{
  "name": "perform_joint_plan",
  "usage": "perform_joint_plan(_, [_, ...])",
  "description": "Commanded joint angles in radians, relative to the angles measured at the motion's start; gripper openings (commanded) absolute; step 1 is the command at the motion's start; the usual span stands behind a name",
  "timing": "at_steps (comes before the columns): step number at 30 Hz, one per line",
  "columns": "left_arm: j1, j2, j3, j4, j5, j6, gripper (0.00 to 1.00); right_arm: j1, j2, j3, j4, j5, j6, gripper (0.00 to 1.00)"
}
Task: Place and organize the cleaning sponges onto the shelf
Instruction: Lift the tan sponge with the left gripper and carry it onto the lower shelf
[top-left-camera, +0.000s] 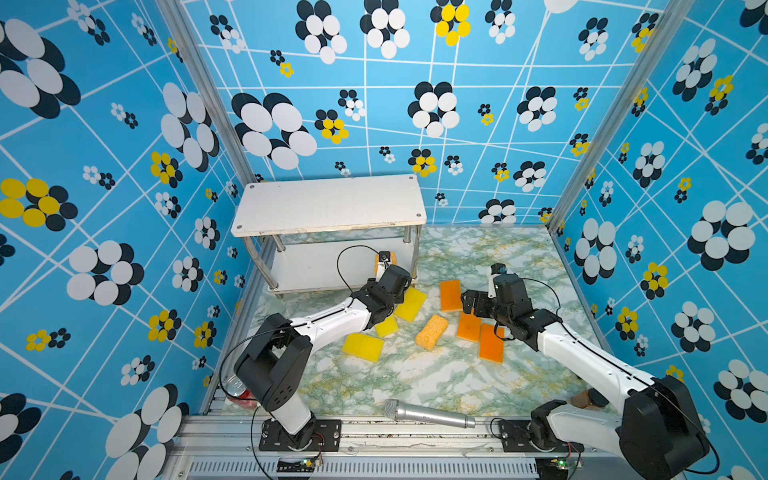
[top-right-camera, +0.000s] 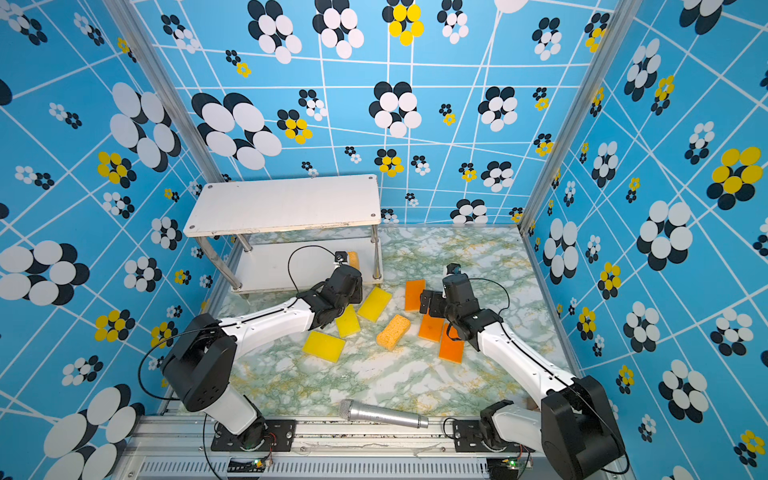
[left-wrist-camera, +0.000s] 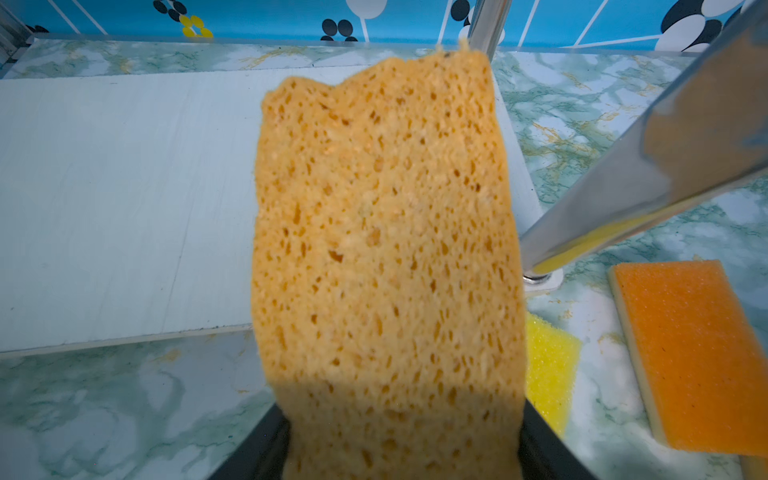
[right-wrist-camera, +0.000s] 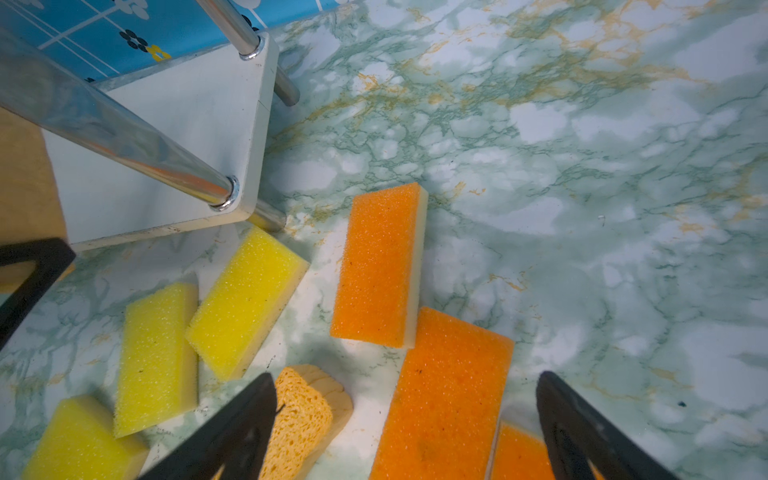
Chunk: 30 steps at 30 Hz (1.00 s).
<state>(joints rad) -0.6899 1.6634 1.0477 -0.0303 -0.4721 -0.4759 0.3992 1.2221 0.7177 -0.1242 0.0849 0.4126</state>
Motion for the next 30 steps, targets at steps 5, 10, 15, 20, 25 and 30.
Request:
perform_joint_plan(5, [0.024, 0.076, 0.088, 0.032, 0.026, 0.015, 0.42, 0.009, -0.012, -0.008, -0.020, 0.022, 0.009, 0.99])
perform_joint_plan(10, [0.031, 0.110, 0.120, 0.034, 0.063, 0.040, 0.42, 0.008, -0.021, -0.020, -0.024, 0.024, 0.003, 0.99])
perform_joint_plan(15, [0.045, 0.137, 0.153, -0.004, 0.089, 0.043, 0.42, 0.009, -0.035, -0.036, -0.016, 0.026, 0.002, 0.99])
perform_joint_plan(20, [0.050, 0.148, 0.165, 0.007, 0.074, 0.057, 0.42, 0.009, -0.047, -0.048, -0.011, 0.027, 0.003, 0.99])
perform_joint_plan(25, [0.050, 0.161, 0.154, 0.017, 0.061, 0.055, 0.42, 0.009, -0.063, -0.061, -0.014, 0.039, -0.003, 0.99])
perform_joint_plan(30, [0.052, 0.168, 0.144, 0.032, 0.053, 0.057, 0.42, 0.009, -0.064, -0.070, -0.014, 0.042, -0.006, 0.99])
